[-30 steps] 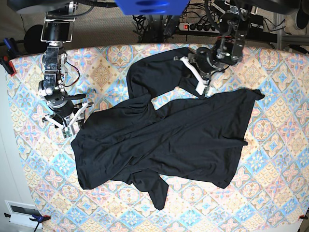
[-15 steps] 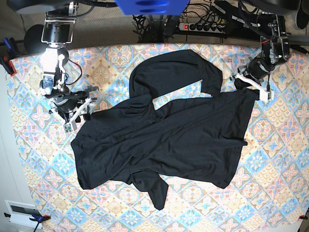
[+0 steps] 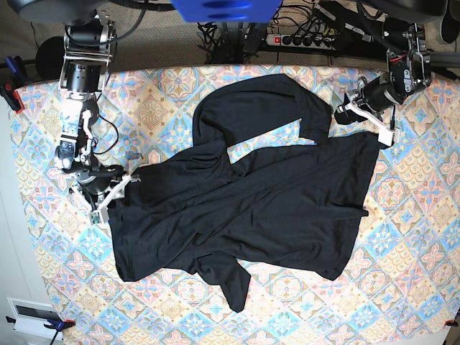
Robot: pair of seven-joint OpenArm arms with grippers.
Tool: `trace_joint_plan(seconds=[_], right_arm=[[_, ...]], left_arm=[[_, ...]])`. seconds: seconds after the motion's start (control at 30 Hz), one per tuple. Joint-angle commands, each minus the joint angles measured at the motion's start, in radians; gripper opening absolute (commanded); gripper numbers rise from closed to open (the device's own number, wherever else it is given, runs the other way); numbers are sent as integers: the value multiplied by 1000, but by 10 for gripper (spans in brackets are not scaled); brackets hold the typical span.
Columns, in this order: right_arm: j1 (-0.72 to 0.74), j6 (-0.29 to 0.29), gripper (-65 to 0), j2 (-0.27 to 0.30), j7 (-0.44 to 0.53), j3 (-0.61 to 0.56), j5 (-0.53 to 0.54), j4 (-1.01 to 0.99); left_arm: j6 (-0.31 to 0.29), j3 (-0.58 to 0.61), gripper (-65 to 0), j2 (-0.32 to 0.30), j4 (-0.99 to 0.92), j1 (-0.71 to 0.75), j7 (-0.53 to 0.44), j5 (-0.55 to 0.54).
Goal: Layout the t-shirt on the table in an organized manner, then fold the t-shirt properly
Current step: 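Pull the sleeve with the left gripper outward away from the shirt body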
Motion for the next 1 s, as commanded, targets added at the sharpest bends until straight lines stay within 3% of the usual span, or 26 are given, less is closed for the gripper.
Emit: trace_joint_plan(seconds=[0.0,0.3,0.7,0.97], right_arm=[[27,-1,-433,12,25,6,10,13],[27,-1,-433,12,25,4,10,7],[27,-1,-433,12,25,4,10,7],[27,-1,-433,12,25,3,10,7]], left_arm=[[5,6,-538,-4,16,-1,-8,-13],[24,212,-425,-7,15,-39,-10,-8],[25,265,-308,66,12,-53,-12,265],[25,296,-269,171,-36,-67,-8,420]])
